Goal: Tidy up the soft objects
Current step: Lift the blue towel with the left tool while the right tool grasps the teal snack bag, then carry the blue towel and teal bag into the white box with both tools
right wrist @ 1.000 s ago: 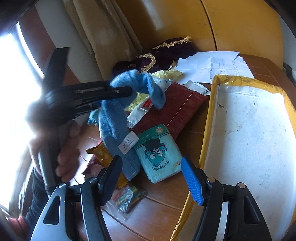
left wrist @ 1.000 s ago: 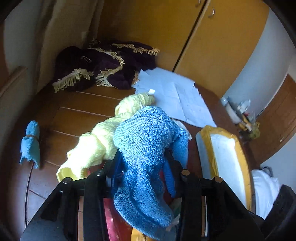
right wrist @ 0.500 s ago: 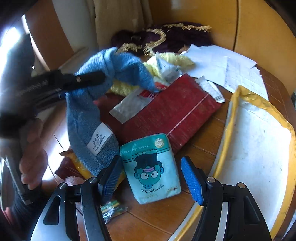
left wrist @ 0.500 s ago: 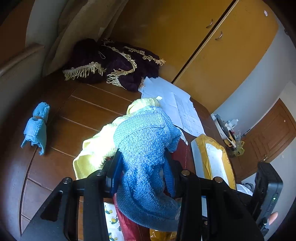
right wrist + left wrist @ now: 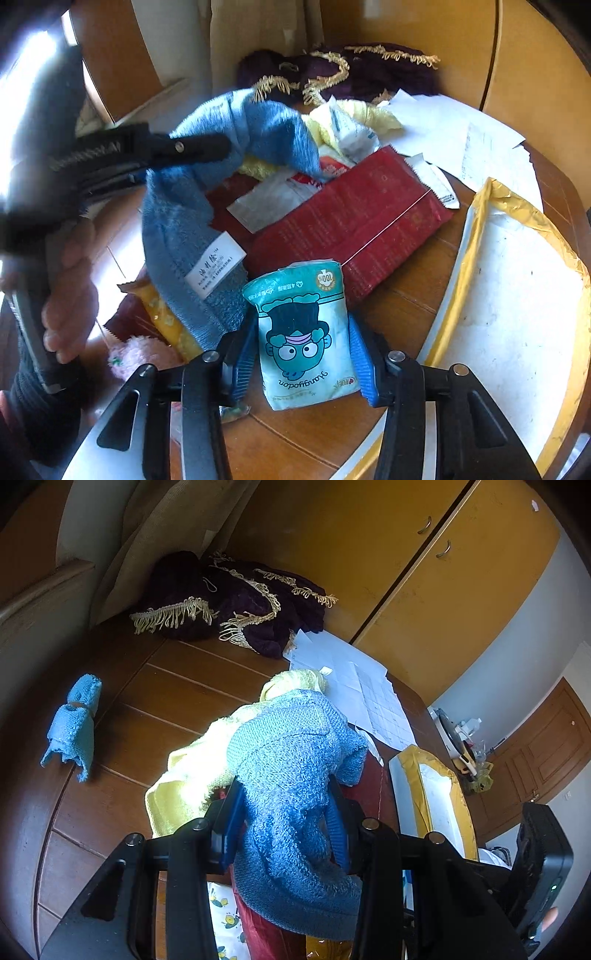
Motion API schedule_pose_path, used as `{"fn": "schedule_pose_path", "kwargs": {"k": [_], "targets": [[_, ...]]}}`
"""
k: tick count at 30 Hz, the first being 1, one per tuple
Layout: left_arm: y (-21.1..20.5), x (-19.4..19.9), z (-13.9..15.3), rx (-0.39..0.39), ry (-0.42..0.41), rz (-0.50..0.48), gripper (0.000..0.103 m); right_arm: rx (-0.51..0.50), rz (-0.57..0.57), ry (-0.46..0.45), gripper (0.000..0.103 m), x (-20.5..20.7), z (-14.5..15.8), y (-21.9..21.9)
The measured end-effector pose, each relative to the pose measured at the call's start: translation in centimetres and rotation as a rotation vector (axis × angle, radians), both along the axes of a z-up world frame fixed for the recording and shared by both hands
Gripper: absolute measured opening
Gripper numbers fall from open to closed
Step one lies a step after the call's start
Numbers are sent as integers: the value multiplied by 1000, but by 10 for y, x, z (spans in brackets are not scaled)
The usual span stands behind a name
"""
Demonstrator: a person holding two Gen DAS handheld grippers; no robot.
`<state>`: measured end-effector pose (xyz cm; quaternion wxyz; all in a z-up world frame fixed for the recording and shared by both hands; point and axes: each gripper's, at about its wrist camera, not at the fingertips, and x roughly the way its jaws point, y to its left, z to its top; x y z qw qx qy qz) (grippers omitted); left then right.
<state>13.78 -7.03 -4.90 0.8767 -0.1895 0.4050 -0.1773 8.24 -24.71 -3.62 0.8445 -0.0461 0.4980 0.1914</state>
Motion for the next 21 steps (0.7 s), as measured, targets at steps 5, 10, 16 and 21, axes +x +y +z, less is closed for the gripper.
{"fn": "schedule_pose_path", "kwargs": {"k": [5, 10, 16, 21], "targets": [[-3, -3, 1, 2, -32, 0, 38, 140, -47, -81, 45, -11, 19, -21], [-7, -12, 9, -26, -48, 7, 38, 254, -98, -183, 45, -29, 41, -41], [-30, -55, 58, -22, -128, 12, 38, 351, -331, -232, 45, -44, 57, -101], [-52, -79, 104, -57, -180, -59, 38, 320, -465, -244, 45, -35, 64, -136]]}}
